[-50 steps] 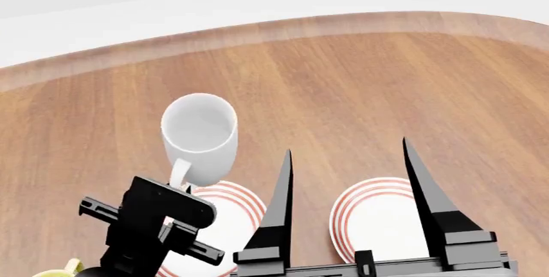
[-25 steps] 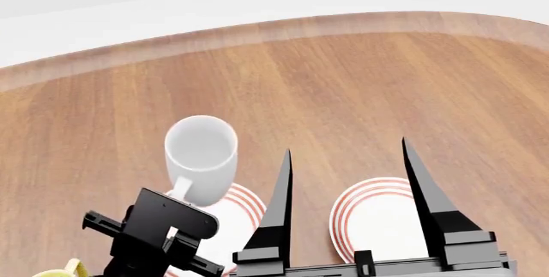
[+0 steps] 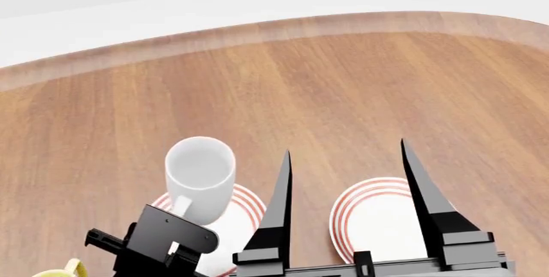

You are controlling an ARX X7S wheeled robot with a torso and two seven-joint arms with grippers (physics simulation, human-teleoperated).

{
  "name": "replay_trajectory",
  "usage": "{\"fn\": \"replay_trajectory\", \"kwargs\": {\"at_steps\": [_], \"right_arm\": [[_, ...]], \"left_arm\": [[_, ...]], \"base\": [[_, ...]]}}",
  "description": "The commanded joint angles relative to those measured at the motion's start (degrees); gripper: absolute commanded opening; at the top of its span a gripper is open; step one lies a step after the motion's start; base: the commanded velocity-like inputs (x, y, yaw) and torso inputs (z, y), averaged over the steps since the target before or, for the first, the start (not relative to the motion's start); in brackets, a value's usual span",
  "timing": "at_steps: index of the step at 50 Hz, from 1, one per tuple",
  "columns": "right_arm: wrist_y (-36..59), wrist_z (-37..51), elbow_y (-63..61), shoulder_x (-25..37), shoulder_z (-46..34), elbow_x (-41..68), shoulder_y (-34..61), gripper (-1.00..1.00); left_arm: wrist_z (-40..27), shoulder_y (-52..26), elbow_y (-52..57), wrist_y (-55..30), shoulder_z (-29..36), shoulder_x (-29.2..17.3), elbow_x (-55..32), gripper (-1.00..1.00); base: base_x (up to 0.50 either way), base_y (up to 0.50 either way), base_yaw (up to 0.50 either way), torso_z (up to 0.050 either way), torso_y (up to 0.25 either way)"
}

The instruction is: Put the white mug on the left plate.

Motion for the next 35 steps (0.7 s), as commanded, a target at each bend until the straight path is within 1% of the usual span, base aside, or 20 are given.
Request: {"fn": "replay_trajectory", "kwargs": {"at_steps": [1,16,19,23,28,32,35], "right_arm": [[0.1,0.2,0.0,0.1,-0.1,0.1,0.2,1.00],[0.0,0.4,0.0,0.3,-0.2,0.3,0.2,1.00],[-0.2,0.4,0.1,0.3,-0.2,0.3,0.1,1.00],[-0.2,0.5,0.2,0.3,-0.2,0.4,0.2,1.00],[-0.5,0.4,0.5,0.4,-0.2,0.5,0.1,1.00],[-0.6,0.5,0.6,0.4,-0.2,0.6,0.1,1.00],[-0.7,0.5,0.7,0.5,-0.3,0.5,0.1,1.00]], "left_arm": [[-0.3,0.1,-2.3,1.8,0.3,0.3,-0.2,-1.00],[-0.2,-0.9,-6.6,3.9,0.6,1.4,-0.7,-1.00],[-0.3,-0.6,-6.1,3.6,0.8,1.4,-0.9,-1.00],[-0.1,-1.1,-9.4,5.7,0.9,2.1,-0.9,-1.00],[0.1,-1.9,-11.2,6.5,1.1,2.5,-1.2,-1.00],[-0.1,-1.3,-9.8,5.5,1.2,2.1,-1.5,-1.00],[0.2,-2.2,-13.8,8.0,1.3,2.8,-1.4,-1.00]], "base": [[0.00,0.00,0.00,0.000,0.000],[0.00,0.00,0.00,0.000,0.001],[0.00,0.00,0.00,0.000,0.000],[0.00,0.00,0.00,0.000,0.000],[0.00,0.00,0.00,0.000,0.000],[0.00,0.00,0.00,0.000,0.000],[0.00,0.00,0.00,0.000,0.000]]}}
